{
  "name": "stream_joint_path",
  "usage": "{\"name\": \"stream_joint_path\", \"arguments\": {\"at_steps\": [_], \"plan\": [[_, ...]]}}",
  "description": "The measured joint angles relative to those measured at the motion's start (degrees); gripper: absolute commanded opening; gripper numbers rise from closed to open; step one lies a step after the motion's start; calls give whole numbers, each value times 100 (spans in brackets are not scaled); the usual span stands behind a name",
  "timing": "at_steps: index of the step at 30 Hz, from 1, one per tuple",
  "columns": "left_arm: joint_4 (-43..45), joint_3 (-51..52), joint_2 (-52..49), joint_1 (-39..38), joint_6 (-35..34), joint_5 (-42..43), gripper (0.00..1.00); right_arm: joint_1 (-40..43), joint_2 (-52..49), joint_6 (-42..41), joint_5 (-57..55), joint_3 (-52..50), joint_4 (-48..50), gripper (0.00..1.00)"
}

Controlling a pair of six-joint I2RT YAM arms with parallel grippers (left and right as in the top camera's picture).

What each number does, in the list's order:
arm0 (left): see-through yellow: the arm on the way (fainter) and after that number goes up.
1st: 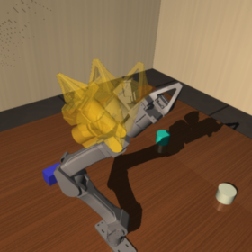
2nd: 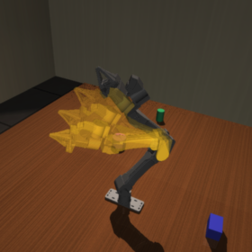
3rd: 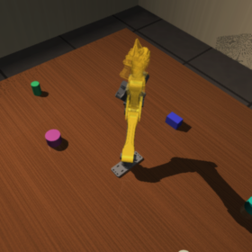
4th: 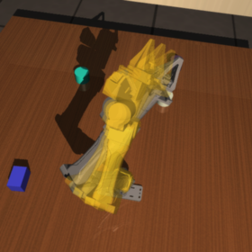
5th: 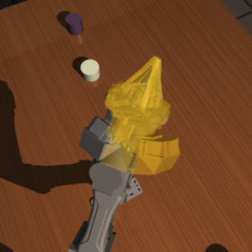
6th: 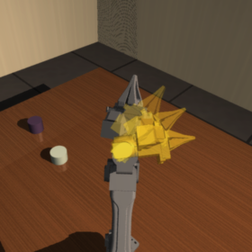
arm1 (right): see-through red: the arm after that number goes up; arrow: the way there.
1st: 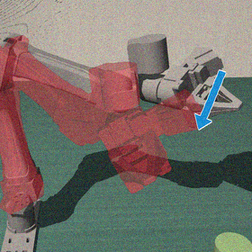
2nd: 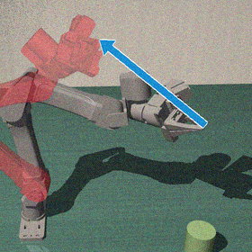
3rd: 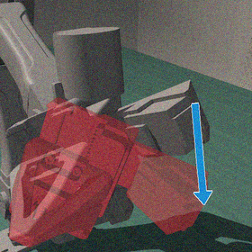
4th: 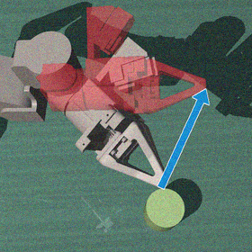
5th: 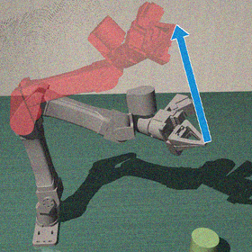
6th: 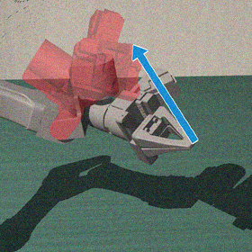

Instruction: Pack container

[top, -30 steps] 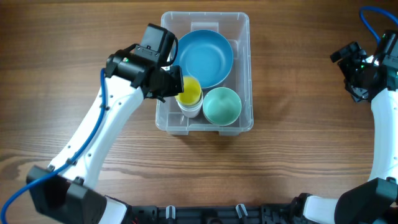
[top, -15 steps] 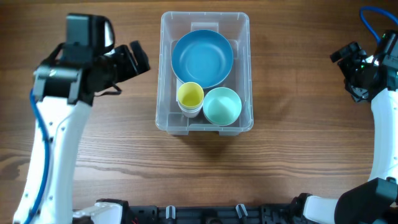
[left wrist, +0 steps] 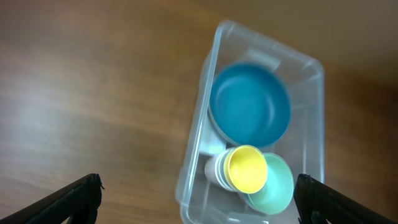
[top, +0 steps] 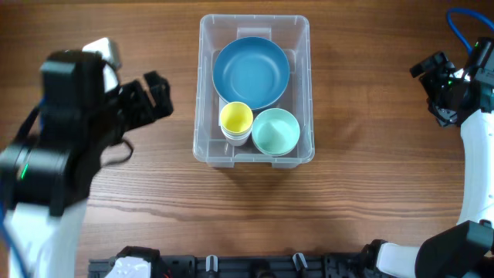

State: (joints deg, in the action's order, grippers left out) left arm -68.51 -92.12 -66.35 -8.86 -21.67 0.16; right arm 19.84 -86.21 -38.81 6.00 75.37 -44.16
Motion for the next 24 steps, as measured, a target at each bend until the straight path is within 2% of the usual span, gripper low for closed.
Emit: {"name": "stream_joint_path", "arguments": {"at_steps": [5,9,14,16,19,24], "plan": [[68,122,1600,-31,367,-511,100,0,0,0,2,0,-2,100],[273,892,2608,157,481,-645,100,0,0,0,2,0,0,100],[1478,3213,3683,289,509,-682,100,0,0,0,2,0,2,100],[2203,4494,4251,295,509,-680,100,0,-2,-2,0,0,0,100],[2979,5668,4798,295,505,-678,100,0,-4,0,2,0,0,100],[3425,7213,5788,459,155,-678,100,0,-4,0,0,0,-2,100]]}}
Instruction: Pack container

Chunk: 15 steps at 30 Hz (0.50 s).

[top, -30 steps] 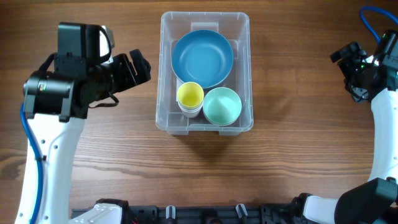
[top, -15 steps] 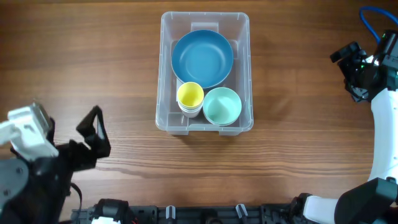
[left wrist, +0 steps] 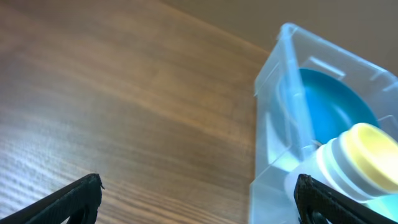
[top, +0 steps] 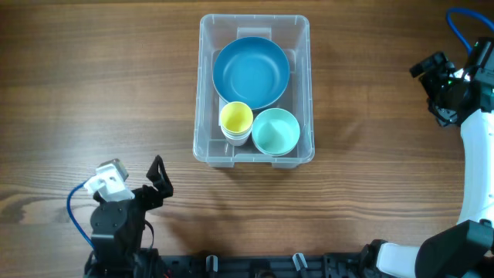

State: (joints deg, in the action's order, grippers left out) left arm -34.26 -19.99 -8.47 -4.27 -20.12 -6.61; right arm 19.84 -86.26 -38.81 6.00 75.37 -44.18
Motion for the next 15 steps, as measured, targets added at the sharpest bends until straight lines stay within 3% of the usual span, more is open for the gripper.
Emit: {"name": "stream_joint_path", "arguments": {"at_steps": [5,11,15], "plan": [[-2,529,734,225,-271,0,100,0,-2,0,0,0,0,99],[-127,531,763,286,-313,0,100,0,-2,-2,0,0,0,100],[-693,546,763,284,-315,0,100,0,-2,0,0,0,2,99]]}}
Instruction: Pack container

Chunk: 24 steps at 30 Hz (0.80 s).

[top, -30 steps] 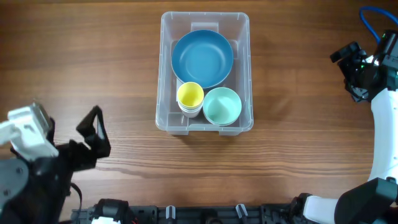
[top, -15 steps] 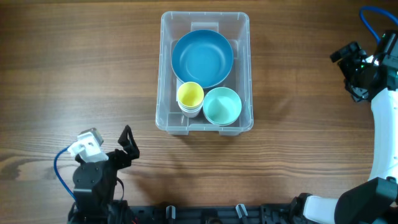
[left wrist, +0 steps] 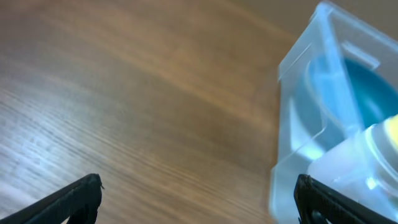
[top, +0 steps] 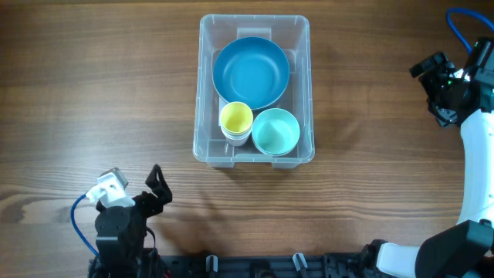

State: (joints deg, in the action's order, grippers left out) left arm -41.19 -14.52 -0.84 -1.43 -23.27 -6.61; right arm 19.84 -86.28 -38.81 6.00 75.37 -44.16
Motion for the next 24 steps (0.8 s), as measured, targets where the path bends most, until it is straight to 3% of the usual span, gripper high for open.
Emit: {"name": "stream_joint_path", "arguments": {"at_steps": [4,14,17,24], "plan": [[-481,7,2,2,0,0,100,0,0,0,0,0,-2,100],[-553,7,0,2,0,0,100,-33,157,0,0,-76,0,100],[-553,7,4,2,0,0,100,-310,944,0,-9,-409,-4,99],[-555,7,7,2,0,0,100,-1224,3751,382,-1449,-1687,623,99]]}}
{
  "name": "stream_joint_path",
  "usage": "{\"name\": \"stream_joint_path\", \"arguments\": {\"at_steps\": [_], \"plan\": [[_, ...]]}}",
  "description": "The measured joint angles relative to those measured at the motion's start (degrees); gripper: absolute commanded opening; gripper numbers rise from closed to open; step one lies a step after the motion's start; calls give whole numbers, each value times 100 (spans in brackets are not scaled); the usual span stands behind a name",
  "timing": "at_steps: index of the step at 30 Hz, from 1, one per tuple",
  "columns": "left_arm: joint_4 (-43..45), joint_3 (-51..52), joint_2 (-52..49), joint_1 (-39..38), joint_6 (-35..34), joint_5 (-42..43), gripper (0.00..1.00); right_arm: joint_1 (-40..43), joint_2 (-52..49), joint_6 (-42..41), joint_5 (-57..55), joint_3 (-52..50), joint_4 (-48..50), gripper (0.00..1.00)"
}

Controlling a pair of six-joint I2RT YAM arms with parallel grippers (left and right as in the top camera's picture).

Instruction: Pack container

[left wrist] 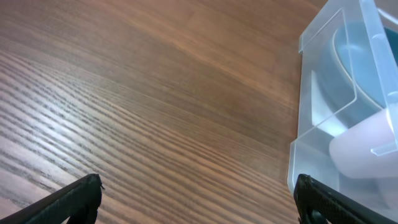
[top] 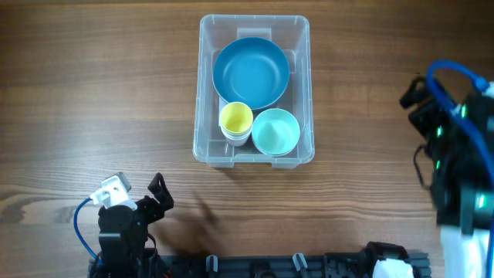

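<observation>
A clear plastic container (top: pixel 203 93) stands at the middle of the wooden table. Inside it lie a blue bowl (top: pixel 251 73), a yellow cup (top: pixel 235 119) stacked on white cups, and a mint green bowl (top: pixel 275 131). My left gripper (top: pixel 157 202) rests low at the table's front left, open and empty; in the left wrist view its fingertips (left wrist: pixel 81 198) spread wide over bare wood, with the container (left wrist: pixel 323 106) at the right. My right gripper (top: pixel 421 100) is at the far right; its jaws are not clear from above.
A black rail runs along the table's front edge (top: pixel 255 264). A blue cable (top: pixel 451 73) loops over the right arm. Bare wooden tabletop (top: pixel 93 93) lies on both sides of the container.
The right arm has moved forward, toward the table's front edge, and inward a little at the right. The left arm has settled slightly lower at the front left, its gripper still open.
The left arm was raised at the left of the container with its gripper open. Then it was drawn back low at the front left and stayed there. The right arm stood still at the far right until now, when it has shifted forward. The container's contents have not changed.
</observation>
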State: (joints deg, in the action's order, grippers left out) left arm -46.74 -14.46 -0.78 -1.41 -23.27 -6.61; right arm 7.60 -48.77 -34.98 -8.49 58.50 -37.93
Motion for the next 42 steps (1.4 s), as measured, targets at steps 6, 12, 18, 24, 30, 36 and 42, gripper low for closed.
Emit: {"name": "stream_joint_path", "arguments": {"at_steps": [6,12,18,24,30,36,42], "plan": [[-2,2,4,0,0,0,100,-83,2083,942,149,-2304,1058,100],[0,2,4,0,0,0,100,-83,3576,1121,542,-3995,1399,100],[2,2,4,0,0,0,100,-83,4642,1154,863,-4905,1482,100],[0,2,4,0,0,0,100,-83,4750,1154,1001,-5071,1491,100],[0,2,4,0,0,0,100,-83,4752,1154,1001,-5071,1493,100],[0,2,4,0,0,0,100,-83,4752,1156,1001,-5071,1493,100],[0,2,4,0,0,0,100,-83,4752,1154,1001,-5071,1493,100]]}}
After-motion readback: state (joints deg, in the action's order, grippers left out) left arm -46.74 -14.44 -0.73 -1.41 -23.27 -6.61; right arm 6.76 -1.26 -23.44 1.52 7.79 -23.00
